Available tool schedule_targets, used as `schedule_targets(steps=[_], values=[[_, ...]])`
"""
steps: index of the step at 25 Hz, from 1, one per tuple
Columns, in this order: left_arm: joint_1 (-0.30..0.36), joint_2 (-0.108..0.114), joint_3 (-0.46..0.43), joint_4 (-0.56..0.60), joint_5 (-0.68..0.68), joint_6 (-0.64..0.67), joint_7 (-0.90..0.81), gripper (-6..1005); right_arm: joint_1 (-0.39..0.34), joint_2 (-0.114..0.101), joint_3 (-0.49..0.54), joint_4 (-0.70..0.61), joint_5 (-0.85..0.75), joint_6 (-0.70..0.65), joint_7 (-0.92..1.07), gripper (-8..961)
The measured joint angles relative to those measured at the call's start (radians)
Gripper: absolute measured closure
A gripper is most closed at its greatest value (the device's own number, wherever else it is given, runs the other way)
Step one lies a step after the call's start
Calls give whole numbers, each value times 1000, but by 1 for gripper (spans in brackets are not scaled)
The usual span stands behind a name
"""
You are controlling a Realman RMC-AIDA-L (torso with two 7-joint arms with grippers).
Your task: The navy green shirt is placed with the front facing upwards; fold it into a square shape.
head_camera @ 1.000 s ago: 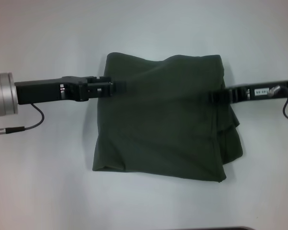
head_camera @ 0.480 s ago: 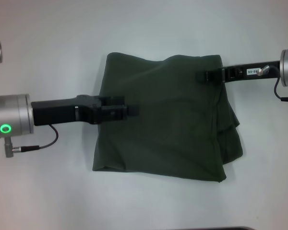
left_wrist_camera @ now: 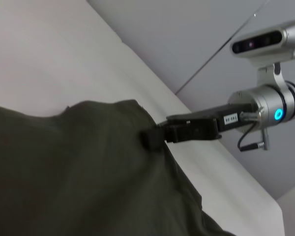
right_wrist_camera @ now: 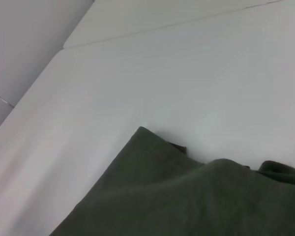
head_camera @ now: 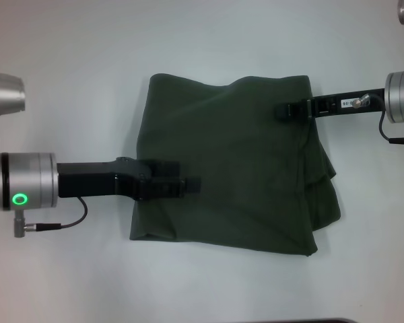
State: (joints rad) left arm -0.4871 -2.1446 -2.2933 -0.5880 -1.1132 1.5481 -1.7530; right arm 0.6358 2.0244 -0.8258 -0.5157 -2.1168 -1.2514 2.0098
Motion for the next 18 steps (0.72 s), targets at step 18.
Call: schedule_targets(steps=[18], values=[[-10, 1, -1, -47, -31, 98, -1, 202, -27, 6, 2, -9, 4, -233, -116, 920]])
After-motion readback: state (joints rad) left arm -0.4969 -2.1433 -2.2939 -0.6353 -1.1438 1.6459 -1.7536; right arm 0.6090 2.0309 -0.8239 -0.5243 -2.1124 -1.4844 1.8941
